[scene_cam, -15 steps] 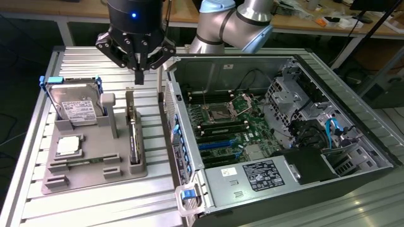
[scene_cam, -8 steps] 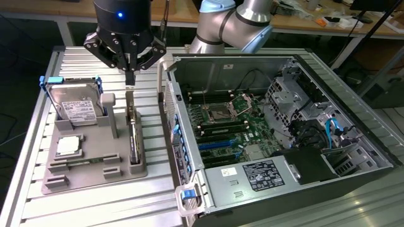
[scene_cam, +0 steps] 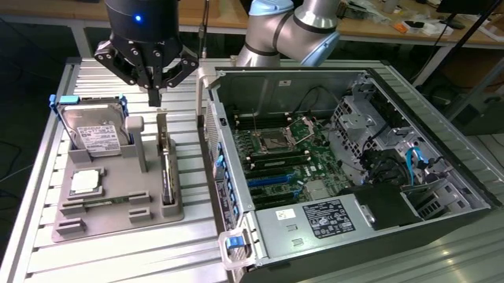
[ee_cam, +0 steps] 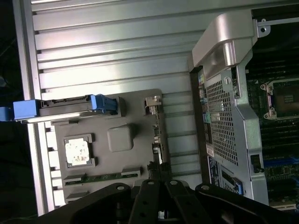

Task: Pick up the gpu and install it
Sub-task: 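Pick up the gpu and move the gpu toward the slot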

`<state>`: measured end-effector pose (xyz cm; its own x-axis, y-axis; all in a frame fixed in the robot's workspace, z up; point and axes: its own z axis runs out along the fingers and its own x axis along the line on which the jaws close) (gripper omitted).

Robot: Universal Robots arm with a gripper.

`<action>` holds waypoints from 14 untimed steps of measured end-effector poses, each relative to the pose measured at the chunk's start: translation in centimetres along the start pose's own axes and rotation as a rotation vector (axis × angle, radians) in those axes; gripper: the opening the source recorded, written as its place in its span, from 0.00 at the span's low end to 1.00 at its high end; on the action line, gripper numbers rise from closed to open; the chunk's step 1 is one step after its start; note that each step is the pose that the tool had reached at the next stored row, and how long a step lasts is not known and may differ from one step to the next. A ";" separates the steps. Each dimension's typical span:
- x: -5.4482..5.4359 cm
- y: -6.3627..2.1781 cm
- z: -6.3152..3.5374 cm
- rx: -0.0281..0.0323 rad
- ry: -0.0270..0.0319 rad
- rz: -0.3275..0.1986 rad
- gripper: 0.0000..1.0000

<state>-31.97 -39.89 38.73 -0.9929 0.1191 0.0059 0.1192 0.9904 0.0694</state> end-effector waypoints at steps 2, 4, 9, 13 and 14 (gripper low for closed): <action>0.0 -0.04 0.00 0.0001 0.0001 0.000 0.11; 0.0 -0.14 -0.01 0.0000 0.0000 0.000 0.11; 0.0 -0.22 -0.01 0.0000 0.0000 0.000 0.29; 0.0 -0.25 0.15 0.0012 0.0002 0.000 0.48; 0.0 -0.32 0.29 0.0017 0.0007 0.000 0.54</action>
<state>-31.96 -40.20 38.42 -0.9929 0.1189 0.0065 0.1191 0.9906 0.0677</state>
